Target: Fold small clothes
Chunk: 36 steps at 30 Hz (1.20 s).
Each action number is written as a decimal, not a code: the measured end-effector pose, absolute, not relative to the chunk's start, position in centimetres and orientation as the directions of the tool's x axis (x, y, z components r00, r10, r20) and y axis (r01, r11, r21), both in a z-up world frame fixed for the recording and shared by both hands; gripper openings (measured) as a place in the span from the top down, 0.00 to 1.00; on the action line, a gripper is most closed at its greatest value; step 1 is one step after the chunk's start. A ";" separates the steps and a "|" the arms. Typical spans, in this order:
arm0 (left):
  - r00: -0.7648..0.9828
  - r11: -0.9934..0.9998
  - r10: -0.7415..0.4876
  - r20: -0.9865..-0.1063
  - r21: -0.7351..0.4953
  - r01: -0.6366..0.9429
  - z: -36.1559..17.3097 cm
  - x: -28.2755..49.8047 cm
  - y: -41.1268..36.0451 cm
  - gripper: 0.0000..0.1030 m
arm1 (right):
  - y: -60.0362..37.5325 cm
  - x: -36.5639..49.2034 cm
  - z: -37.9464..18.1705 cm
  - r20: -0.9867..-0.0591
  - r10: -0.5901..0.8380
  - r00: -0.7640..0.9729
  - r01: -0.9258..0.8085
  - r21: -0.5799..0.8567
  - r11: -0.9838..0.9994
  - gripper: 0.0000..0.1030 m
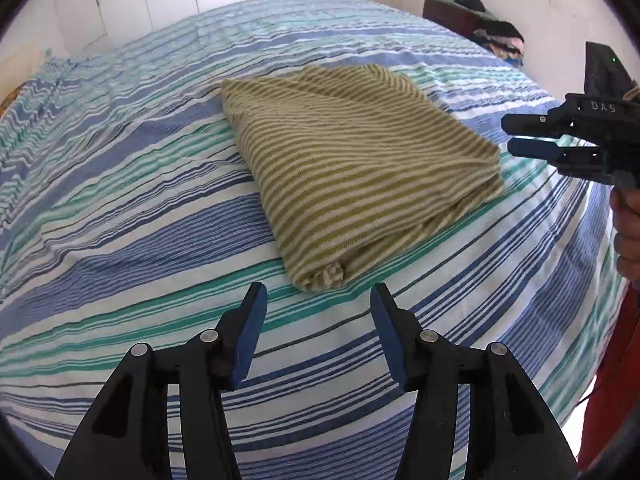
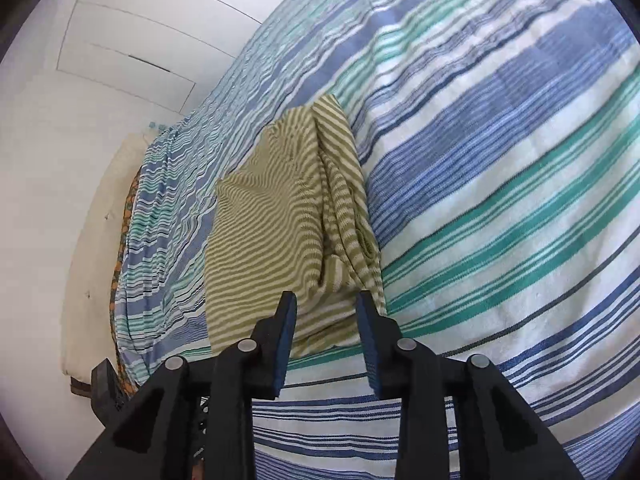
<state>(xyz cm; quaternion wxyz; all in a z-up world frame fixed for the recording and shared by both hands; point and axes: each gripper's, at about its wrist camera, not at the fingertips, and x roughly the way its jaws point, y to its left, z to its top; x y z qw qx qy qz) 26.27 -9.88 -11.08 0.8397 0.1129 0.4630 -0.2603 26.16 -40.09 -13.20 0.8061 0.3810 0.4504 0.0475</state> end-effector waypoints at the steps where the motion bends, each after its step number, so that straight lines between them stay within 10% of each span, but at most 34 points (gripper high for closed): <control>1: 0.458 0.851 -0.362 -0.812 -0.087 0.517 -9.9 26.7 -9.4 0.40 | -39.9 26.7 -11.4 -0.688 0.395 0.609 0.216 0.623 0.752 0.62; 7: 0.466 0.875 -0.386 -0.796 -0.156 0.458 -9.9 33.2 -13.2 0.57 | -36.9 35.8 -7.6 -0.641 0.494 0.587 -0.076 0.565 0.822 0.62; 11: 0.362 0.866 -0.242 -0.900 -0.032 0.499 -16.5 33.3 -17.0 0.70 | -35.5 40.5 -12.8 -0.777 0.360 0.516 -0.075 0.377 0.923 0.63; 13: 0.426 0.844 -0.207 -0.881 0.059 0.532 -16.0 31.8 -17.8 0.67 | -36.6 40.7 -18.3 -0.879 0.289 0.380 0.027 0.322 0.946 0.86; 18: 0.493 0.894 -0.289 -0.821 -0.047 0.445 -11.4 29.5 -14.8 0.14 | -38.6 36.0 -14.2 -0.791 0.289 0.540 0.020 0.356 0.934 0.80; 26: 0.372 0.952 -0.137 -0.918 -0.018 0.307 -15.1 29.7 -14.0 0.29 | -36.2 27.9 -16.0 -0.815 0.319 0.484 -0.076 0.324 0.943 0.76; 27: 0.399 0.953 -0.128 -0.908 -0.002 0.302 -14.3 28.9 -13.6 0.24 | -36.9 26.9 -14.9 -0.800 0.313 0.513 -0.037 0.343 0.938 0.74; 30: 0.441 0.956 -0.094 -0.893 0.043 0.292 -12.8 27.5 -13.2 0.20 | -37.8 23.9 -11.9 -0.783 0.255 0.568 0.003 0.312 0.950 0.25; 36: 0.462 0.956 -0.092 -0.882 0.051 0.289 -11.2 26.3 -12.9 0.20 | -37.6 20.3 -10.9 -0.763 0.251 0.595 -0.009 0.307 0.952 0.22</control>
